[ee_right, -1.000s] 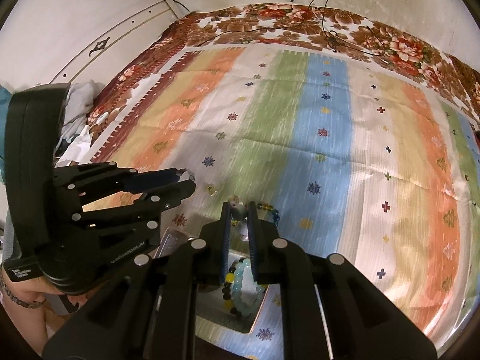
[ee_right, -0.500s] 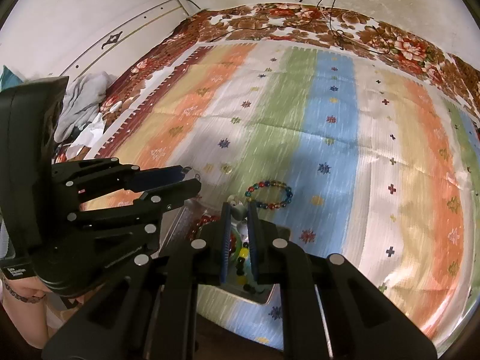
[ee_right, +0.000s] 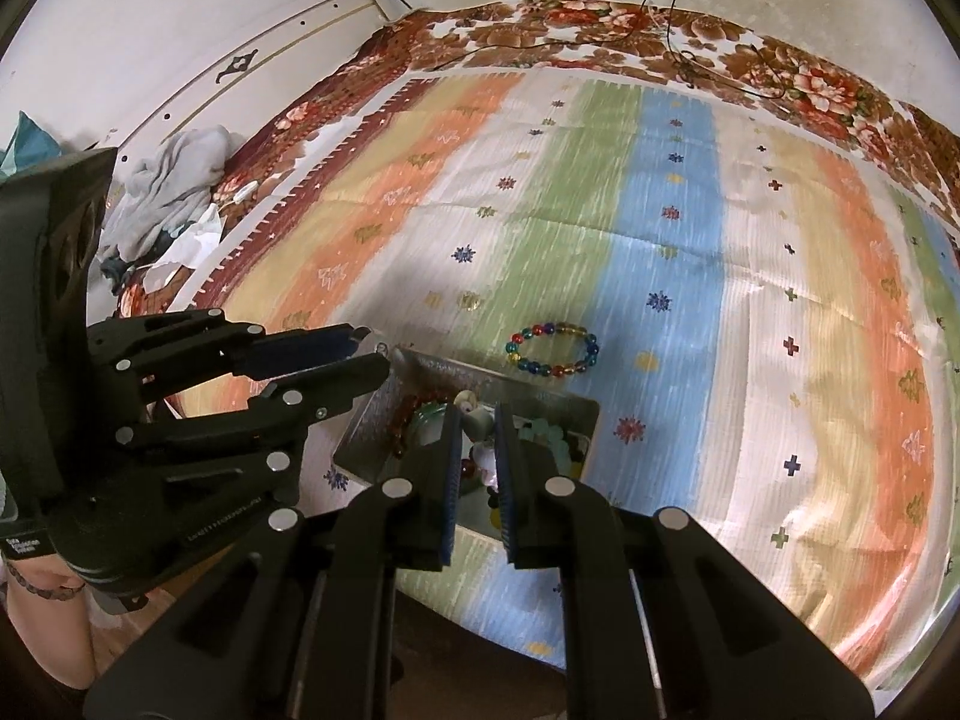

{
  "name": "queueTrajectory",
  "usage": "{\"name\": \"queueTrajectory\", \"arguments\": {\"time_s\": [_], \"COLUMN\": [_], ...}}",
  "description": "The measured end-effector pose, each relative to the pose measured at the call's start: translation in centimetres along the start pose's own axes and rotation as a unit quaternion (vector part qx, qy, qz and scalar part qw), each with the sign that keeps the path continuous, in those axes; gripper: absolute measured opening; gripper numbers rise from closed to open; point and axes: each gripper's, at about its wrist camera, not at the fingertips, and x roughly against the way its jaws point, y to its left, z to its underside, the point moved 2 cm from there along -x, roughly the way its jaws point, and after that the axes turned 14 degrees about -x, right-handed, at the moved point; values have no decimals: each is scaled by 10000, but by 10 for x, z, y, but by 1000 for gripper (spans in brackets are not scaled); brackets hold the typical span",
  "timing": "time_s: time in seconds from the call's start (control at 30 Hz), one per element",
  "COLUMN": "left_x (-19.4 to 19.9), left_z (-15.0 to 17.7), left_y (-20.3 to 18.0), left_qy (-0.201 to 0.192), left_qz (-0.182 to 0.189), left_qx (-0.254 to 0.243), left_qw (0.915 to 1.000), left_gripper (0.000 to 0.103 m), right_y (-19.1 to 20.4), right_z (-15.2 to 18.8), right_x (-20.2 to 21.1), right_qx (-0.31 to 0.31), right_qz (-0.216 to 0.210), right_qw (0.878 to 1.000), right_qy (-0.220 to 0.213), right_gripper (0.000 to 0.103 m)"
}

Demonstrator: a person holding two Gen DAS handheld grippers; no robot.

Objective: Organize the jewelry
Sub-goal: 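Open the right tool over the tin while the left tool releases the silver ring inside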

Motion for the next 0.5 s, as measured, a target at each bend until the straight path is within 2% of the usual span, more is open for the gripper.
{"name": "queueTrajectory", "arguments": {"time_s": [0.5], "left_x": [-2], "left_z": [1], "left_y": [-1], "left_qy": [39], "left_qz": [12], "left_qx": [-16], "left_qw": [10000], "left_gripper": [20], "right_y": [-6], "right_z": [-2], "right_x": [-5], "right_qx": [-60], "right_qz": [44], "right_qw": [9999], "right_qy": [68], "right_gripper": [12]}}
